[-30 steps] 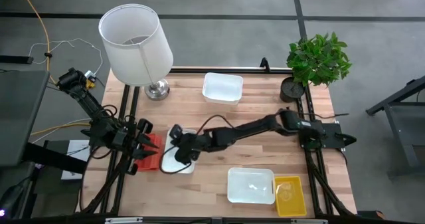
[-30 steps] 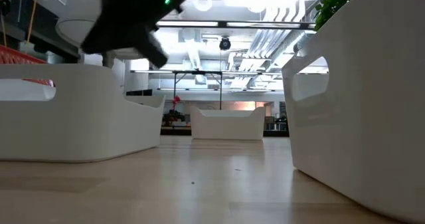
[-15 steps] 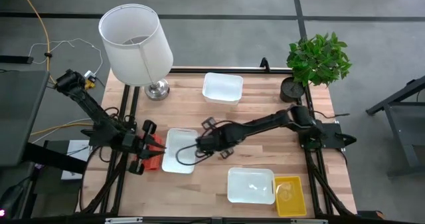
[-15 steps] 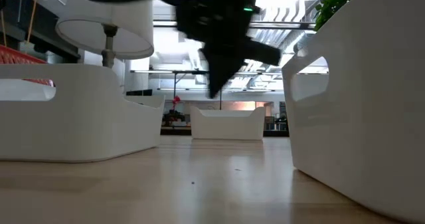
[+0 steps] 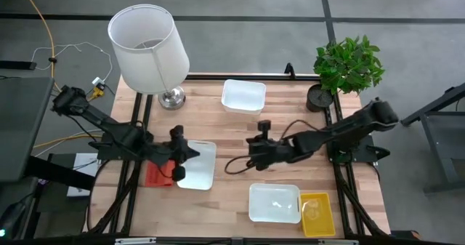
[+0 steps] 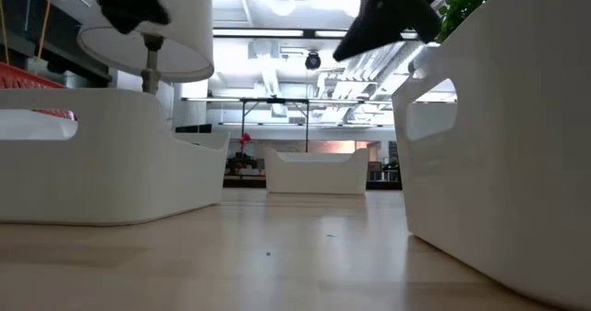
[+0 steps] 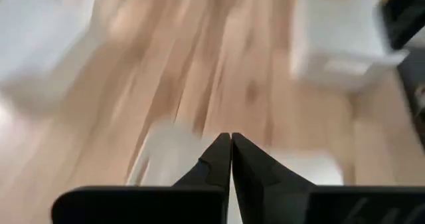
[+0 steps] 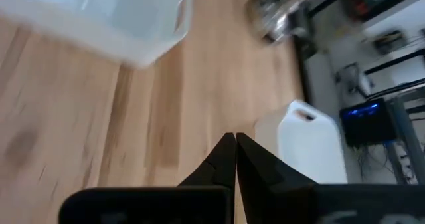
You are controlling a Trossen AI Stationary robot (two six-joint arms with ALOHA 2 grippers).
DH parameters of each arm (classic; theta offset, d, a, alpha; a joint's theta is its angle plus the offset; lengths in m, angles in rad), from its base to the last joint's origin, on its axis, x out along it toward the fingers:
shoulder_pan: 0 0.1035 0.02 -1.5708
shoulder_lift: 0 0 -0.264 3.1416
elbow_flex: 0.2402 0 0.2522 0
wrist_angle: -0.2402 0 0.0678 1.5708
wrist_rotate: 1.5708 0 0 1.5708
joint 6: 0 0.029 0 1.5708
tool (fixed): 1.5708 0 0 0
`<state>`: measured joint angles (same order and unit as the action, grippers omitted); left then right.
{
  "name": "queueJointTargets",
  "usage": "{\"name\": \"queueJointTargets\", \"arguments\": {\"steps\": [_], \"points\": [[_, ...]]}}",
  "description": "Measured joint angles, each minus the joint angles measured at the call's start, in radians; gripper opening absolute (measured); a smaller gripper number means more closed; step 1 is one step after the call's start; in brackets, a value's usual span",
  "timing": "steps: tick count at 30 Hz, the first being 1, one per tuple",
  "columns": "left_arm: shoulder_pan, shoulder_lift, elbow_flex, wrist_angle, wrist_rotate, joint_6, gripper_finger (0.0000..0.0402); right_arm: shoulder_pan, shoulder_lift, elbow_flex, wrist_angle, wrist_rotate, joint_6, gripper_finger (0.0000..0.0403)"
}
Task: Stack baskets by color
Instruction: Stack the top orange bin on the bottom stacked orange bins
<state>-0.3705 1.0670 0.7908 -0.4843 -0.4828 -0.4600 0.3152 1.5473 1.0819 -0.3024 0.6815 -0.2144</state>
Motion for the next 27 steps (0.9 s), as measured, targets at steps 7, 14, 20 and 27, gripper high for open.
{"name": "queueJointTargets", "arguments": {"steps": [7,14,20,27], "points": [[0.020,0.133,0.251,-0.568,0.179,-0.336,0.0000,-0.002,-0.053,-0.190,0.405,0.096,-0.097,0.0000],[0.020,0.250,0.286,-0.698,0.337,-0.396,0.0000,-0.022,-0.052,-0.279,0.526,0.077,-0.014,0.0000],[0.018,0.329,0.286,-0.734,0.439,-0.401,0.0000,-0.019,-0.049,-0.280,0.519,0.068,0.006,0.0000],[0.017,0.392,0.285,-0.771,0.467,-0.396,0.0000,-0.019,-0.049,-0.280,0.523,0.048,0.013,0.0000]]}}
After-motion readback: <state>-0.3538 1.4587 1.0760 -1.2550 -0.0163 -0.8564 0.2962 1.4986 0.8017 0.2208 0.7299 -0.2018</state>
